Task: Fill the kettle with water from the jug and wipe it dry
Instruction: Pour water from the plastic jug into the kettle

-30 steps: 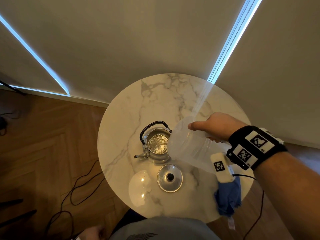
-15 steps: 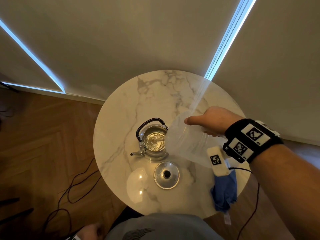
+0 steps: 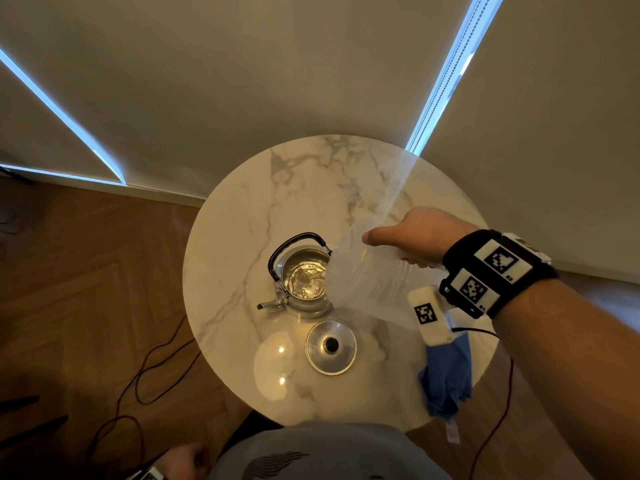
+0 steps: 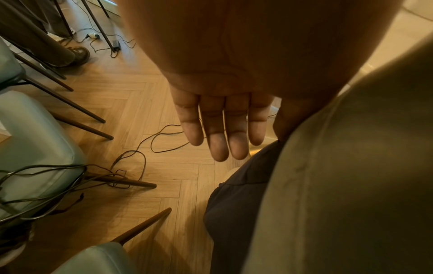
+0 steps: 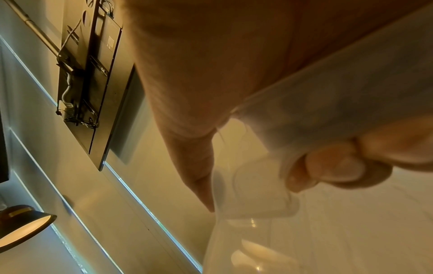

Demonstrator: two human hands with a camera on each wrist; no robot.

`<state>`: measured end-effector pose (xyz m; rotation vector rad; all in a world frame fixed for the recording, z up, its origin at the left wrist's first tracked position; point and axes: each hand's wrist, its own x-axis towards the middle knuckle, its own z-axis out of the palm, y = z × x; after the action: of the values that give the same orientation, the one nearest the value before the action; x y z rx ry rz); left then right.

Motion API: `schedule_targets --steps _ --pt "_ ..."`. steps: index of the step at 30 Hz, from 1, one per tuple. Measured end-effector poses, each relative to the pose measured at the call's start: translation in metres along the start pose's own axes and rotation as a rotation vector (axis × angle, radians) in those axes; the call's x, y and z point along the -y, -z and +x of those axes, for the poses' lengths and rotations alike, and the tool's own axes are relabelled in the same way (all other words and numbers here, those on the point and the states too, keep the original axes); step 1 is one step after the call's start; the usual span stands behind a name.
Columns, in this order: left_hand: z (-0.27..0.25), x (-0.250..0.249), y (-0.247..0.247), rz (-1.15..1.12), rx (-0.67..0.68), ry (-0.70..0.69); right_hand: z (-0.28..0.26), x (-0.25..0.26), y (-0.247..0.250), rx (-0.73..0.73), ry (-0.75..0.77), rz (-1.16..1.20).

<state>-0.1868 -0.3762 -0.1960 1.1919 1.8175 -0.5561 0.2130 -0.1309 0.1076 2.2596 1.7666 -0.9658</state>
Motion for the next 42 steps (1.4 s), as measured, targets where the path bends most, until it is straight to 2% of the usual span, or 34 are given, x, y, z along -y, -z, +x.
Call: schedule_targets --steps 1,5,10,13,15,17,21,23,25,28,31,33,37,42 --pt "0.002 0.001 -0.001 0.035 0.045 0.001 0.0 0.0 0.0 0.0 0.001 0.001" --pt "0.014 0.005 -0.002 -0.033 0.038 0.074 0.001 0.001 0.0 -0.002 0.004 -0.007" --pt "0.016 0.008 -0.004 -0.059 -0.001 0.01 0.001 0.002 0.0 -0.004 0.003 -0.007" --pt "0.023 0.004 -0.001 -0.012 -0.006 0.031 0.002 0.002 -0.001 -0.004 0.005 -0.014" --pt "0.023 0.001 -0.001 0.04 -0.024 -0.004 0.002 0.003 -0.001 0.0 0.008 -0.018" --pt "0.024 -0.001 0.003 0.033 0.022 -0.006 0.002 0.003 0.0 0.001 0.005 -0.011" --pt "0.025 0.008 -0.004 -0.041 -0.014 -0.027 0.002 0.003 0.0 -0.001 0.006 -0.014" --pt "0.014 0.012 -0.012 0.006 -0.054 -0.077 0.002 0.002 0.0 0.001 0.007 -0.017" --pt "0.004 0.016 -0.02 0.077 0.041 -0.122 0.002 0.002 0.0 -0.001 0.006 -0.02" --pt "0.02 0.009 -0.011 0.043 0.017 -0.094 0.002 0.002 0.001 -0.005 0.008 -0.02" --pt "0.034 0.003 -0.002 0.224 0.001 -0.133 0.001 0.002 0.002 -0.013 0.007 -0.024" --pt "0.04 0.014 -0.011 0.16 0.052 -0.084 0.0 0.002 0.002 -0.015 0.003 -0.025" --pt "0.032 0.012 -0.014 -0.034 -0.064 0.053 -0.001 0.003 0.002 -0.008 -0.001 -0.009" --pt "0.019 0.005 -0.005 0.052 -0.038 -0.027 -0.002 0.003 0.002 -0.005 0.003 -0.016"
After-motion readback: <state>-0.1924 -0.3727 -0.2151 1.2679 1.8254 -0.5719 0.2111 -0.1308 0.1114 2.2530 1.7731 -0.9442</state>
